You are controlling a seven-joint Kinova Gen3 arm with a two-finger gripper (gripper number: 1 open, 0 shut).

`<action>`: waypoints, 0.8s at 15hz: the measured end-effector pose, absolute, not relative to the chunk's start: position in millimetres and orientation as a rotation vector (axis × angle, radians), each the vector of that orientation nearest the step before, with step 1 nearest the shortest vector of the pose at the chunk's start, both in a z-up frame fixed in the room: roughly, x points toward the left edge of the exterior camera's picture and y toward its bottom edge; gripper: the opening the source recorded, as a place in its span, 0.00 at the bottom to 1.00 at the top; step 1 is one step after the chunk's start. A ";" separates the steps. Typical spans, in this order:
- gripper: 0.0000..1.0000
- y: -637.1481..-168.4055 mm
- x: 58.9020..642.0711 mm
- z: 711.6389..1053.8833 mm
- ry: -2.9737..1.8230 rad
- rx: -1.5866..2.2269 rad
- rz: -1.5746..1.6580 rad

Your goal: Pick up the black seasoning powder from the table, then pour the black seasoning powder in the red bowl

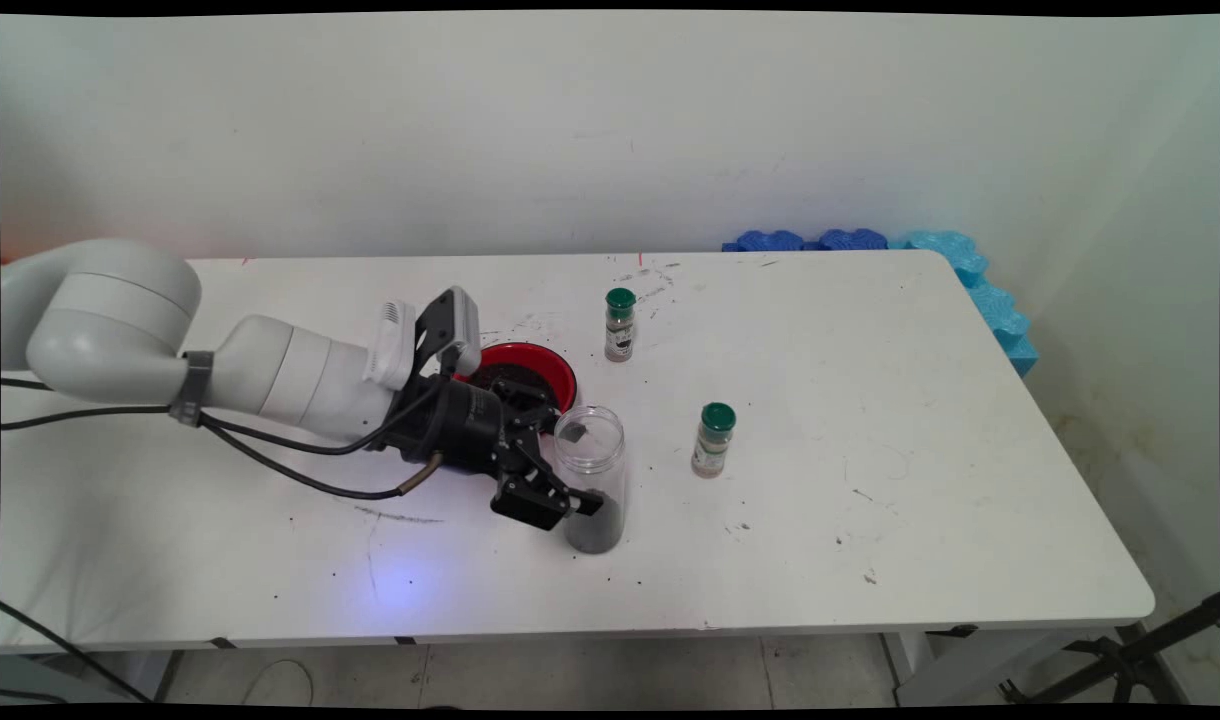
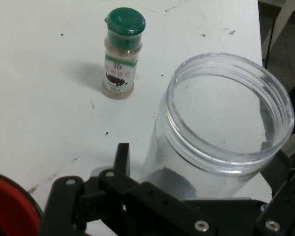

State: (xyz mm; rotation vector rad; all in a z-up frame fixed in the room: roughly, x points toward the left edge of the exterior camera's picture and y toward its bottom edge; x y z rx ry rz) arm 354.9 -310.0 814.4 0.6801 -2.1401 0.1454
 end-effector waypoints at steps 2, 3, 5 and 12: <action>1.00 -311.1 353.2 814.1 -2.139 0.678 0.147; 1.00 -311.4 352.7 814.0 -2.138 0.677 0.148; 1.00 -312.3 351.4 813.7 -2.137 0.676 0.149; 0.00 -314.0 350.4 815.8 -2.134 0.671 0.149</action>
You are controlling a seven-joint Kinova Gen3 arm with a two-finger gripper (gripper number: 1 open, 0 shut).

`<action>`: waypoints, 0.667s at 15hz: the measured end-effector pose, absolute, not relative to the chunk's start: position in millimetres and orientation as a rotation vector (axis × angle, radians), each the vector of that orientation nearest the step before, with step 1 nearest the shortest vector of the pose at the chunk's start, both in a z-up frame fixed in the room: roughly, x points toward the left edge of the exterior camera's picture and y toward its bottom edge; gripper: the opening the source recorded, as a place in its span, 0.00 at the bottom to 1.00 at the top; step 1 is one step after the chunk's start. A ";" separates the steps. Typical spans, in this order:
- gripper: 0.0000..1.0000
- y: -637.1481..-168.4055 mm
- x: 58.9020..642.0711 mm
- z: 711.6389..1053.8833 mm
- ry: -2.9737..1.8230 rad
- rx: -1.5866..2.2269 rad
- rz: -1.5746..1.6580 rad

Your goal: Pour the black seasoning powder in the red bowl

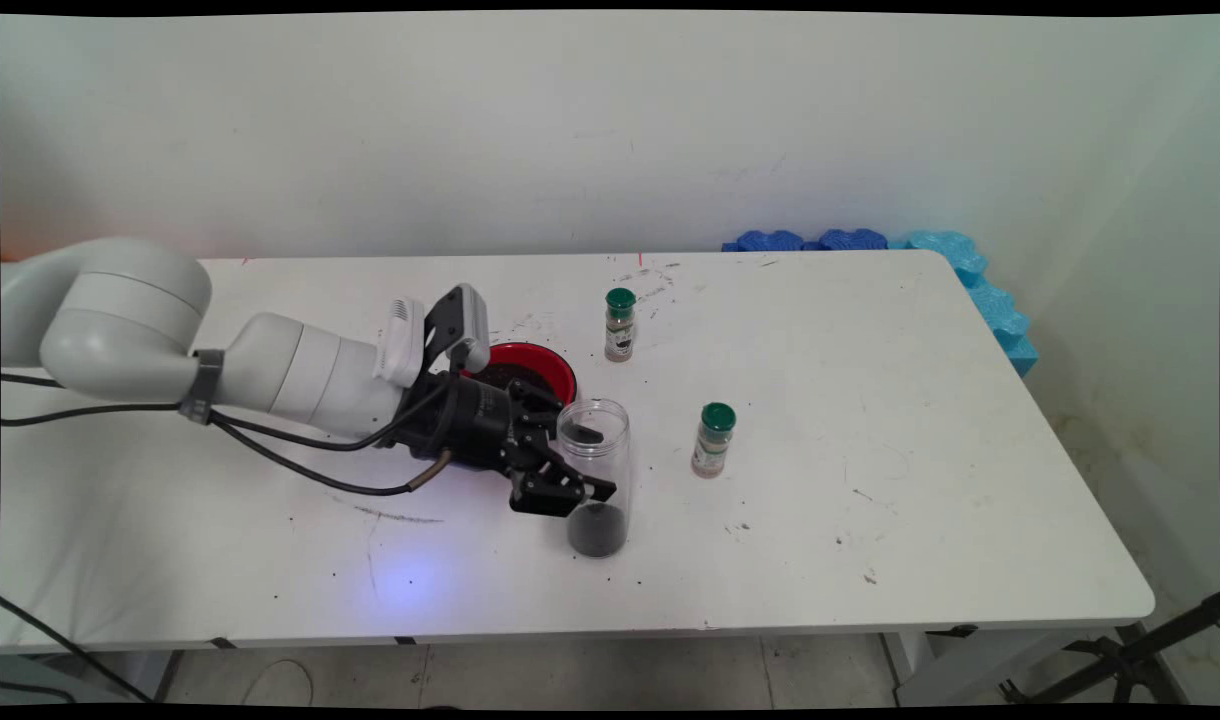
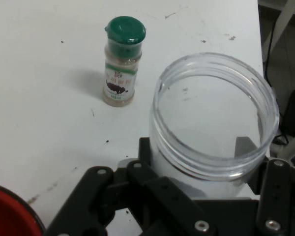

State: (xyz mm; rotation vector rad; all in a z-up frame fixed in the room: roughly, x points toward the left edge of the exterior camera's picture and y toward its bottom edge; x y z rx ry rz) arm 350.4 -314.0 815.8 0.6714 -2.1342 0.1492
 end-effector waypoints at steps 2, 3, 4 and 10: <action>0.00 -313.6 351.8 818.9 -2.137 0.665 0.147; 0.00 -313.8 353.0 821.8 -2.140 0.660 0.146; 0.00 -314.5 355.2 827.1 -2.146 0.653 0.147; 0.00 -318.2 367.1 857.4 -2.153 0.631 0.150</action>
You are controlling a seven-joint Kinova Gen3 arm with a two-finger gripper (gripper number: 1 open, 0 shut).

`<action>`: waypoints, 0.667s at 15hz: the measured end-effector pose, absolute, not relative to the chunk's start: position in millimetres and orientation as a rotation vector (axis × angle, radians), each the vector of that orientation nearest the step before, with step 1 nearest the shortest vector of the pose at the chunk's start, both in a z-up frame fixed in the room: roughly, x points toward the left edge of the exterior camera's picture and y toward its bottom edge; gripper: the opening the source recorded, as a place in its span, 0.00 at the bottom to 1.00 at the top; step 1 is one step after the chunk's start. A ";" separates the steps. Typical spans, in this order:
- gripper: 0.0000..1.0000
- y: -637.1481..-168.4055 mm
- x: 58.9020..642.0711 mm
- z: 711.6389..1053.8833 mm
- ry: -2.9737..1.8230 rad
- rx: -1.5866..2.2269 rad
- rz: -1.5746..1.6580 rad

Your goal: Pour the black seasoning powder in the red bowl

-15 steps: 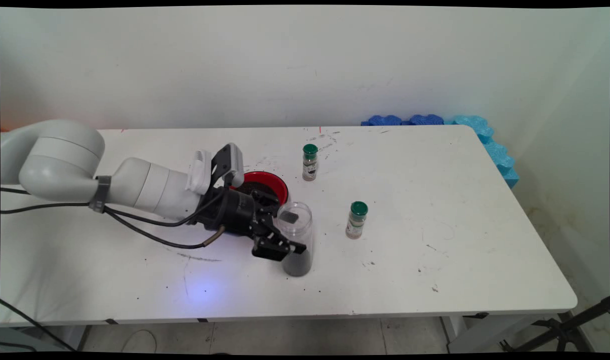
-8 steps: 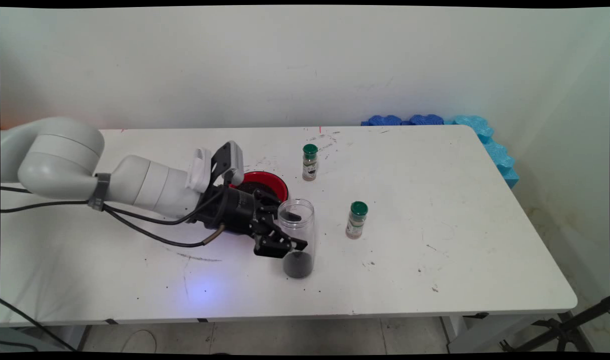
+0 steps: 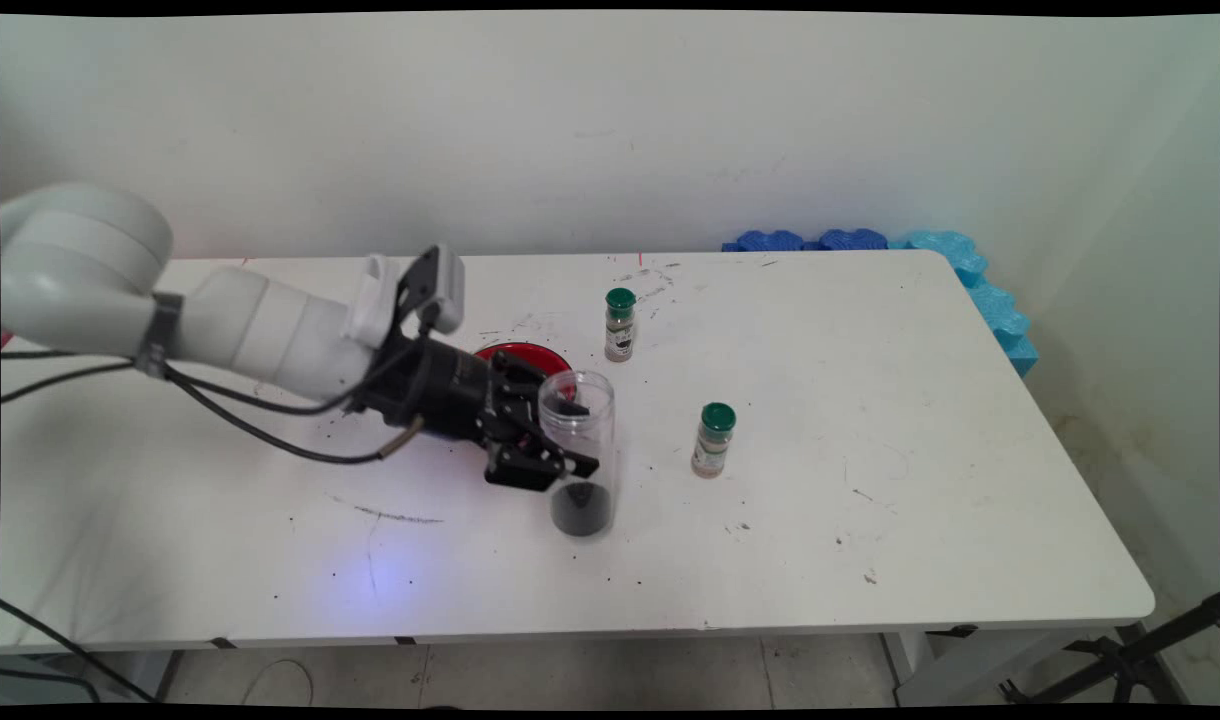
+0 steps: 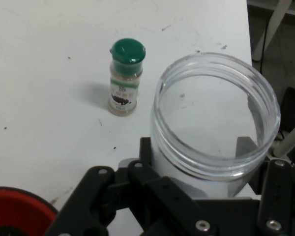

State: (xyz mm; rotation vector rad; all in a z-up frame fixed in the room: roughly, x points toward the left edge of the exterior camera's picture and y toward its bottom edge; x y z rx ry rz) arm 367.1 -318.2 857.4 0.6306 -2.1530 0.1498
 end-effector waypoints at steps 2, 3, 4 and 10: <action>0.00 -319.1 374.2 871.4 -2.158 0.626 0.142; 0.00 -320.3 378.0 878.9 -2.159 0.627 0.134; 0.00 -321.5 381.3 885.1 -2.158 0.633 0.122; 0.00 -331.0 397.7 914.6 -2.146 0.684 0.053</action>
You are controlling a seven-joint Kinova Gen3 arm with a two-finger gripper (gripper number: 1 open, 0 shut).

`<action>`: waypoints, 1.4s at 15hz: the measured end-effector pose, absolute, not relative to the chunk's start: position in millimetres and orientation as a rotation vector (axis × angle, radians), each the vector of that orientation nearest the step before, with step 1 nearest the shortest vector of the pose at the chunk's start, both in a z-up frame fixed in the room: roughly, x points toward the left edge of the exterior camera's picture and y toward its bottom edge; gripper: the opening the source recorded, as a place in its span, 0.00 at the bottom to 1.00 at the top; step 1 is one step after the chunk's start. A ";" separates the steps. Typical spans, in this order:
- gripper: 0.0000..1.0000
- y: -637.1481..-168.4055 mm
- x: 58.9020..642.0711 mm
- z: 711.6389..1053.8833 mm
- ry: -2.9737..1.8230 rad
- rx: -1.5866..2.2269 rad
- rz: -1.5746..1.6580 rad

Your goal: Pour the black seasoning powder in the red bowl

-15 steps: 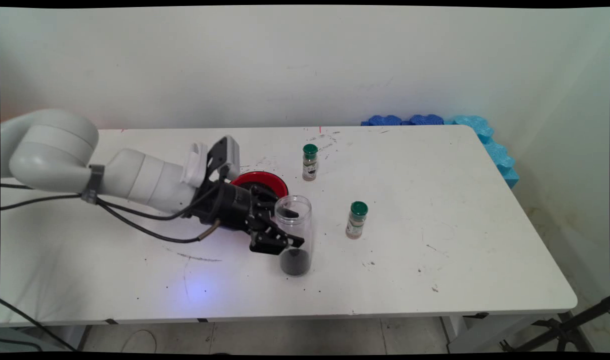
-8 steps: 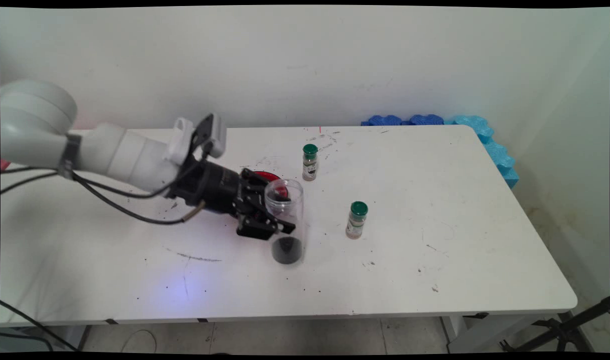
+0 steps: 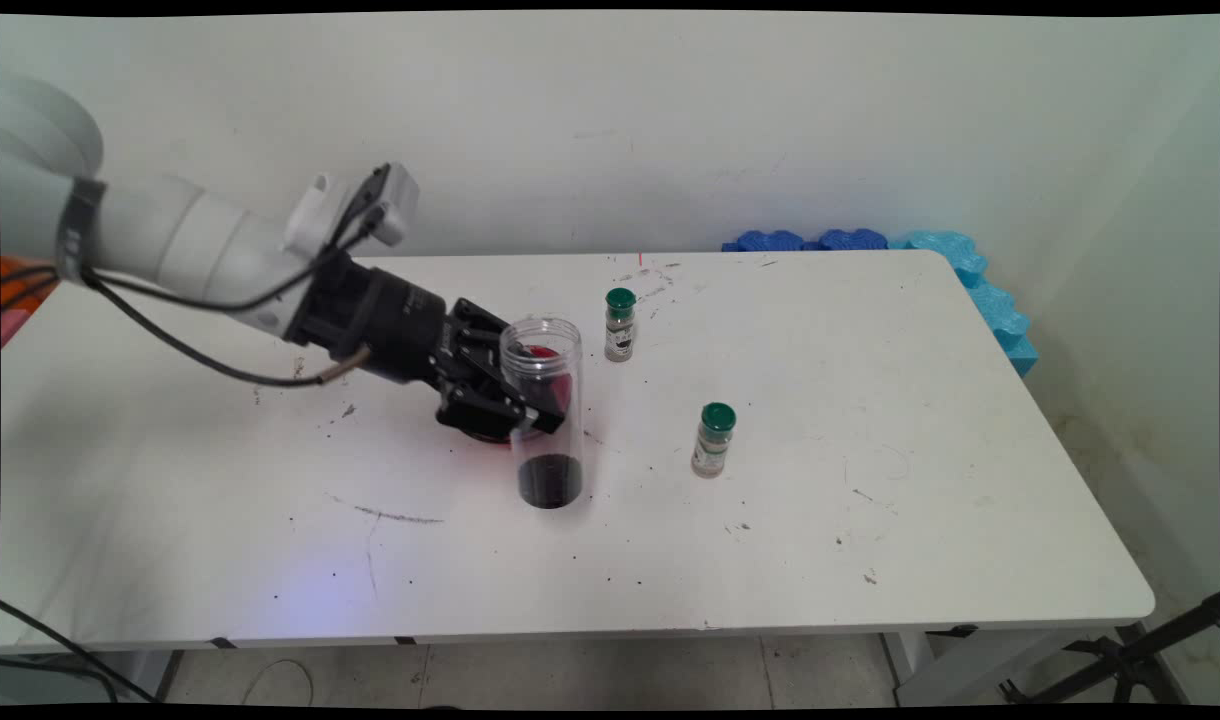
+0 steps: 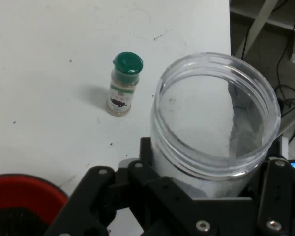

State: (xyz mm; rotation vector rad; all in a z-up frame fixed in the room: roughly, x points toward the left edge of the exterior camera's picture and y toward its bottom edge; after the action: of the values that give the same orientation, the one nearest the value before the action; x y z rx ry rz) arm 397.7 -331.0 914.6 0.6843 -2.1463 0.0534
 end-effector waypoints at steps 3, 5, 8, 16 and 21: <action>0.00 -339.7 409.1 930.3 -2.133 0.761 0.005; 0.00 -344.1 414.4 936.3 -2.118 0.809 -0.021; 0.00 -350.8 422.0 942.1 -2.100 0.891 -0.062; 0.00 -369.7 439.4 943.0 -2.012 1.195 -0.219; 0.00 -379.9 444.8 939.8 -1.851 1.429 -0.360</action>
State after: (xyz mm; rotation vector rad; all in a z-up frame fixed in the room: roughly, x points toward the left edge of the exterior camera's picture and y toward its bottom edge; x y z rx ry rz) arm 444.8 -379.9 939.8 1.4292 -1.8510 -0.3596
